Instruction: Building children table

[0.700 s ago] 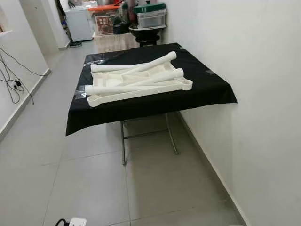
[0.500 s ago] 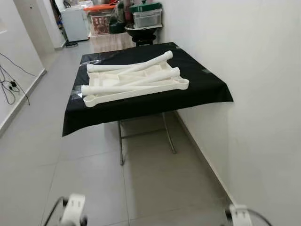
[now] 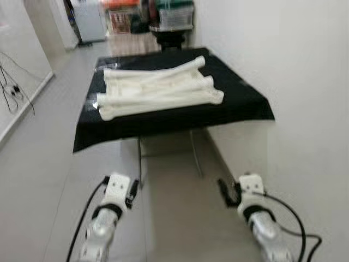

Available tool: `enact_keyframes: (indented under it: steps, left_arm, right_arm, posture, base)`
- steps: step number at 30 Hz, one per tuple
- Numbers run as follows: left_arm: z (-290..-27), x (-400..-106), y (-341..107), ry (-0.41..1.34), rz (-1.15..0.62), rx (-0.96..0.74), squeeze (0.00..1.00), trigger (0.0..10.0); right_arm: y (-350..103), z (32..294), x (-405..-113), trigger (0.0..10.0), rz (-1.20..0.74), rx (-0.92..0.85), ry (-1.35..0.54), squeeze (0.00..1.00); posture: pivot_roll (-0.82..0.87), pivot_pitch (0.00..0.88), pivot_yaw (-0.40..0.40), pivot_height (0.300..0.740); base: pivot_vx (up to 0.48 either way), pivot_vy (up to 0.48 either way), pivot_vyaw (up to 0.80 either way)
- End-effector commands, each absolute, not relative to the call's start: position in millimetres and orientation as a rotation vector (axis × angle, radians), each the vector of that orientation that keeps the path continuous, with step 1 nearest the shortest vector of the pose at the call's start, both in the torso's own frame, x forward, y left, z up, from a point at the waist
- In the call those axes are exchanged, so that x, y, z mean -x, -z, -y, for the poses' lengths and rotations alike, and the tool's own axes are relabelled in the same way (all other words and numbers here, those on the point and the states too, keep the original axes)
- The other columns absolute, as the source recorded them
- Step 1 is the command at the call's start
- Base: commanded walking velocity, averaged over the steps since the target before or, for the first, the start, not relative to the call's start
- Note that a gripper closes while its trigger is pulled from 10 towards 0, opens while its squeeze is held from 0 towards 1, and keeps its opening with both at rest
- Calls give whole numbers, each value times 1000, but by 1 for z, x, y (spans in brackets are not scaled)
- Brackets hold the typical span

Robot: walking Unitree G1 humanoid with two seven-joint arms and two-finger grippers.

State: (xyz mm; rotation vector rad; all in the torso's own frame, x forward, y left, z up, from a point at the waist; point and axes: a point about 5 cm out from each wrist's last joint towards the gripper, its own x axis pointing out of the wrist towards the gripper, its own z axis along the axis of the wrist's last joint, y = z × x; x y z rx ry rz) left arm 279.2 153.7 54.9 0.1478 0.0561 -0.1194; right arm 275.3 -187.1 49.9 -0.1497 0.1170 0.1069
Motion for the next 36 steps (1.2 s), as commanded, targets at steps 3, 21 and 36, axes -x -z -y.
enact_keyframes:
  steps: [3,21,36]
  left_arm:
    - [-150,-278,-66,137,-34,-126,0,10000]
    - [-134,-308,-116,162,77,-18,0,10000]
    - [-125,-320,-135,195,114,12,0,10000]
  right_arm:
    - [-58,182,-275,10000,-97,127,-133,0]
    - [-105,185,-316,10000,-3,98,-161,0]
    - [-132,177,-331,10000,97,16,-162,0]
  posture:
    - [-108,0,0,740]
    - [-116,0,39,740]
    - [-113,0,52,740]
  base:
    - [0,0,0]
    - [328,0,63]
    - [361,0,184]
